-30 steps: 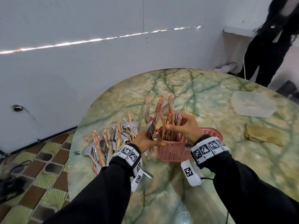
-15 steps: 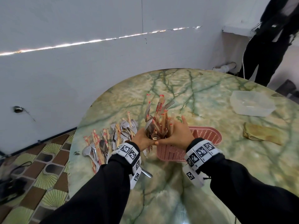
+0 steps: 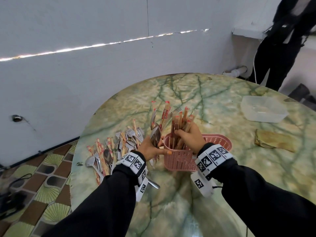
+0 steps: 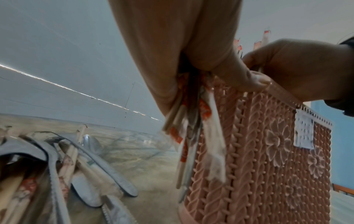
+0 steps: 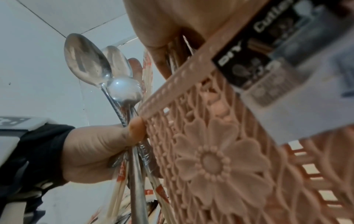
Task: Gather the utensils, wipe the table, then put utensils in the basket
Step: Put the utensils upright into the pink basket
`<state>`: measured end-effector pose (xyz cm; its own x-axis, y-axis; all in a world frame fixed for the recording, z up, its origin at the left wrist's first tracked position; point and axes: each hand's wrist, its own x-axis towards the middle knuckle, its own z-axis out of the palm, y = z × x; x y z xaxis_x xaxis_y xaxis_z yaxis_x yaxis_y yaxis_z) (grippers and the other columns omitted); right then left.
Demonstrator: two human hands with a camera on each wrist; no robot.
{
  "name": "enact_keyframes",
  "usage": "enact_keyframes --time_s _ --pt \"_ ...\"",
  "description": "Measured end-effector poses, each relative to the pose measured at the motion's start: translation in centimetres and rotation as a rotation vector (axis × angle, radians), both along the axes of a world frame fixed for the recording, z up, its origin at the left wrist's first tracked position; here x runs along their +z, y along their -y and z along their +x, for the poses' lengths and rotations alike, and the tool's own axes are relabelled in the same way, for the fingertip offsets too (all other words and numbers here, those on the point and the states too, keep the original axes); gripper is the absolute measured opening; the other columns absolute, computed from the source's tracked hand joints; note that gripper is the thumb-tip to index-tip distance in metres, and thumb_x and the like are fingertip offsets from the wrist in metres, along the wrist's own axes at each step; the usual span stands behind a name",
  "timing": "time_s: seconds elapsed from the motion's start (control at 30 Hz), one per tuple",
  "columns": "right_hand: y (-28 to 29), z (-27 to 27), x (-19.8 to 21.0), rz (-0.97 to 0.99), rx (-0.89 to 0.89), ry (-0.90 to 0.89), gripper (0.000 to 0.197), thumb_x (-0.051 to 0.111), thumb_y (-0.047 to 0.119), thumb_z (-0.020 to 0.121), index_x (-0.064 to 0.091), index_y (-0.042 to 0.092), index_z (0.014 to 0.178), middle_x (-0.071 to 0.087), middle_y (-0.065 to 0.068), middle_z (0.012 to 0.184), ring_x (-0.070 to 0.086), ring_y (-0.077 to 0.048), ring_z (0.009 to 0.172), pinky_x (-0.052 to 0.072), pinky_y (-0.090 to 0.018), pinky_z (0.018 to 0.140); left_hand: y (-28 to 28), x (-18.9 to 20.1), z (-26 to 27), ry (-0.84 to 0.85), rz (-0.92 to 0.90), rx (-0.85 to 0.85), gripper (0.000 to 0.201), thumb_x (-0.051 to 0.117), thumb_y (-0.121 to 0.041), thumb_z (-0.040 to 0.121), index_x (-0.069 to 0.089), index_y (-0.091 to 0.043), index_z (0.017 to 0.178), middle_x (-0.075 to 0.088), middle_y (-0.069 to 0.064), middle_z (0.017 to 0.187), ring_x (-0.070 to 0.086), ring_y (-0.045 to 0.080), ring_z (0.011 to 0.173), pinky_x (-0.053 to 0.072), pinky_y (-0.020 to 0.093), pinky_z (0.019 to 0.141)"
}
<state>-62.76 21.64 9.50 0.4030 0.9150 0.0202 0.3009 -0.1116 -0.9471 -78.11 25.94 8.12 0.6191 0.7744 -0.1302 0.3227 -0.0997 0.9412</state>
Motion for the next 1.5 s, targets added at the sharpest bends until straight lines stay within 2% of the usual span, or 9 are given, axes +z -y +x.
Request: enact_keyframes --time_s 0.23,0.43,0.53,0.67,0.87,1.07,1.2,1.37,1.5 --pt "-0.1 -0.4 2.1 0.116 -0.056 -0.181 0.019 0.052 -0.007 0.086 0.057 -0.004 0.104 0.058 -0.005 0.072 0.06 -0.003 0.056 0.05 -0.015 0.06 0.0 0.3 0.1 -0.013 -0.01 0.002 0.019 0.074 0.001 0.072 0.063 0.002 0.087 0.058 -0.005 0.071 0.055 -0.021 0.056 0.04 -0.003 0.06" --pt "-0.8 0.9 0.4 -0.098 0.03 0.211 0.019 0.065 0.023 0.078 0.066 0.011 0.093 0.068 -0.007 0.09 0.063 -0.021 0.088 0.05 -0.036 0.086 -0.1 0.2 0.1 0.001 0.024 -0.024 0.042 0.073 0.001 0.073 0.059 0.005 0.113 0.058 -0.012 0.079 0.053 -0.027 0.062 0.038 -0.006 0.062" --pt "-0.4 1.9 0.2 -0.221 0.03 0.602 0.03 0.063 0.052 0.076 0.067 0.029 0.096 0.067 0.006 0.103 0.055 -0.012 0.105 0.022 -0.047 0.109 0.0 0.3 0.0 -0.004 0.048 -0.029 0.045 0.074 -0.001 0.073 0.059 0.003 0.115 0.061 -0.008 0.086 0.053 -0.027 0.063 0.037 -0.007 0.063" --pt "0.5 3.6 1.4 -0.469 0.17 0.669 0.06 0.051 0.078 0.067 0.061 0.038 0.112 0.066 0.01 0.113 0.051 -0.014 0.117 0.005 -0.055 0.109 0.1 0.5 -0.1 -0.008 0.049 -0.034 0.047 0.073 -0.001 0.073 0.059 0.0 0.118 0.06 0.001 0.101 0.056 -0.009 0.08 0.037 -0.007 0.063" --pt "2.4 5.6 2.9 -0.595 0.38 0.662 0.101 0.071 0.068 0.049 0.034 0.038 0.138 0.048 0.01 0.139 0.035 -0.016 0.135 -0.003 -0.053 0.111 -0.1 0.0 -0.1 -0.01 0.058 -0.029 0.038 0.073 -0.004 0.074 0.061 0.001 0.11 0.059 -0.012 0.081 0.052 -0.027 0.062 0.037 -0.007 0.061" --pt "4.5 7.6 1.5 -0.499 0.37 0.804 0.107 0.048 0.078 0.033 0.044 0.028 0.128 0.057 0.007 0.119 0.052 -0.014 0.111 0.03 -0.037 0.103 -0.3 -0.2 -1.2 0.037 0.024 0.055 0.034 0.077 0.001 0.068 0.057 -0.022 0.083 0.068 -0.003 0.079 0.065 0.017 0.082 0.053 0.036 0.086" --pt "5.2 7.6 0.2 -0.397 0.338 0.979 0.108 0.029 0.083 0.041 0.043 0.025 0.131 0.056 0.006 0.121 0.051 -0.014 0.108 0.037 -0.032 0.094 -0.3 0.5 -2.1 0.108 0.1 0.253 0.024 0.073 -0.009 0.075 0.055 -0.02 0.065 0.064 -0.005 0.063 0.061 0.001 0.057 0.052 0.02 0.068" --pt "5.1 7.4 0.1 -0.4 0.311 1.009 0.109 0.027 0.083 0.04 0.041 0.026 0.132 0.055 0.006 0.124 0.05 -0.016 0.112 0.035 -0.033 0.095 -0.2 1.5 -0.7 0.361 0.027 0.493 0.029 0.07 -0.02 0.08 0.046 -0.018 0.064 0.051 -0.006 0.041 0.048 0.01 0.041 0.047 0.039 0.066" --pt "5.3 7.4 0.1 -0.409 0.309 1.003 0.111 0.026 0.083 0.039 0.04 0.026 0.133 0.053 0.005 0.127 0.048 -0.016 0.115 0.033 -0.034 0.096 0.8 3.3 1.9 0.509 0.019 0.478 0.022 0.062 -0.016 0.086 0.047 -0.014 0.07 0.047 -0.007 0.039 0.047 0.007 0.038 0.044 0.029 0.057"
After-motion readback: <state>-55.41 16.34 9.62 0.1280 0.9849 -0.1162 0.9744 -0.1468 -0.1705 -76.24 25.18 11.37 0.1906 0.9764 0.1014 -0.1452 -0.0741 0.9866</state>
